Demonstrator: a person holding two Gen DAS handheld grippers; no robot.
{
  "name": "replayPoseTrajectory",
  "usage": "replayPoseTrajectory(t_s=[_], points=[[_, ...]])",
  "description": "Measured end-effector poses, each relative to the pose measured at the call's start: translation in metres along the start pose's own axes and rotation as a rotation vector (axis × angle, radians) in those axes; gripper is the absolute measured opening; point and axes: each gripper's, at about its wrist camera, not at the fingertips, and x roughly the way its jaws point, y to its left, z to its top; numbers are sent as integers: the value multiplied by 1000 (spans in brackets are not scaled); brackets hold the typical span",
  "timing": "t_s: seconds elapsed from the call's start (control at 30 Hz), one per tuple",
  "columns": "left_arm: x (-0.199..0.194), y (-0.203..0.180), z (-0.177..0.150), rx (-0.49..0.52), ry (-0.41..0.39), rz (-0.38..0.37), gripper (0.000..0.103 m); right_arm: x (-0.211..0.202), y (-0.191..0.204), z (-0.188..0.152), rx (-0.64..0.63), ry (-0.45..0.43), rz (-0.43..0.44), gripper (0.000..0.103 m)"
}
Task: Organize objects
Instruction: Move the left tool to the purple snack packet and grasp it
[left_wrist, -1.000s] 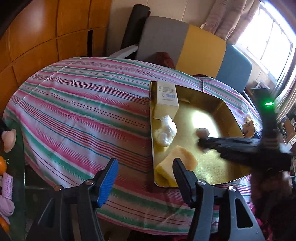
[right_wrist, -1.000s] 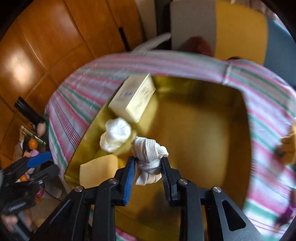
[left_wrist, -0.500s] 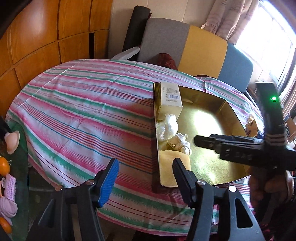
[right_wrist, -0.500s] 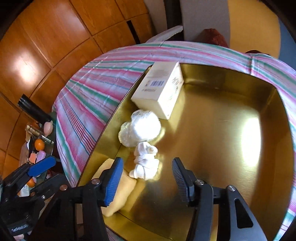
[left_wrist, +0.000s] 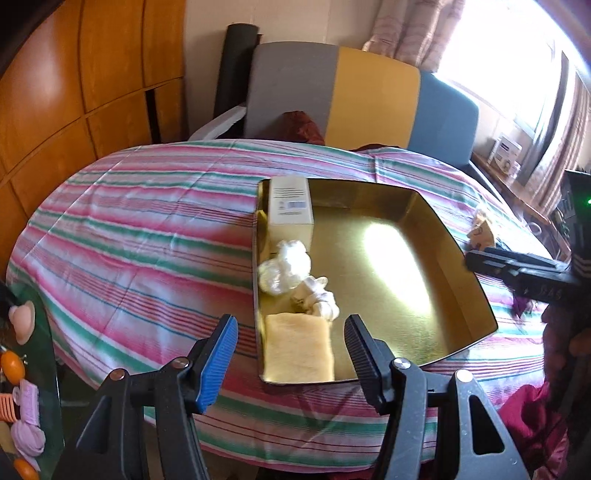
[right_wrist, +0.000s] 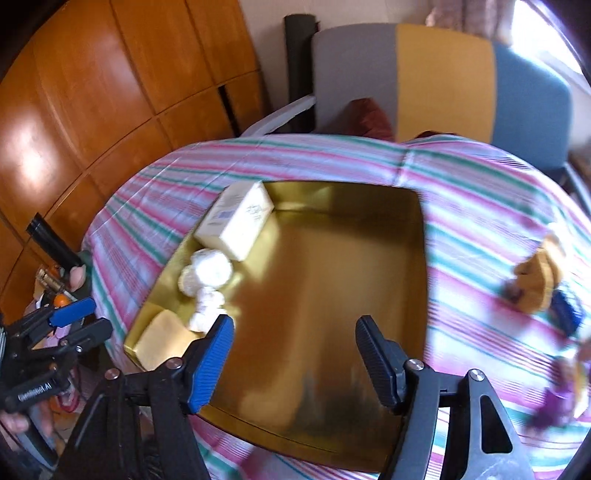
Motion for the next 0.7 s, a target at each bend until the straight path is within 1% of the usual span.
replayPoseTrajectory(t_s=[0.17,0.37,0.47,0.53,0.6,0.63,0.67,0.7], points=[[1,-25,5,58,3,-19,61,-36,-59,-6,59,-36,-103,74],[3,-66,12,151,9,-75,61,-83,-151,-18,213,-94,-264,78],[6,-89,15,196,11,-97,61,-103,-201,-29,308,-125,-360,79],[8,-108,19,236,15,-114,61,-113,-237,-42,399,-148,-420,80],[10,-127,20,267,18,-136,61,-120,-270,-62,518,-180,-465,79],[12,-138,22,286,22,-154,60,-122,-288,-74,618,-186,-469,80],[14,-149,22,303,27,-176,59,-124,-305,-84,720,-175,-444,77],[17,-162,23,318,36,-200,59,-131,-320,-94,814,-207,-410,76]])
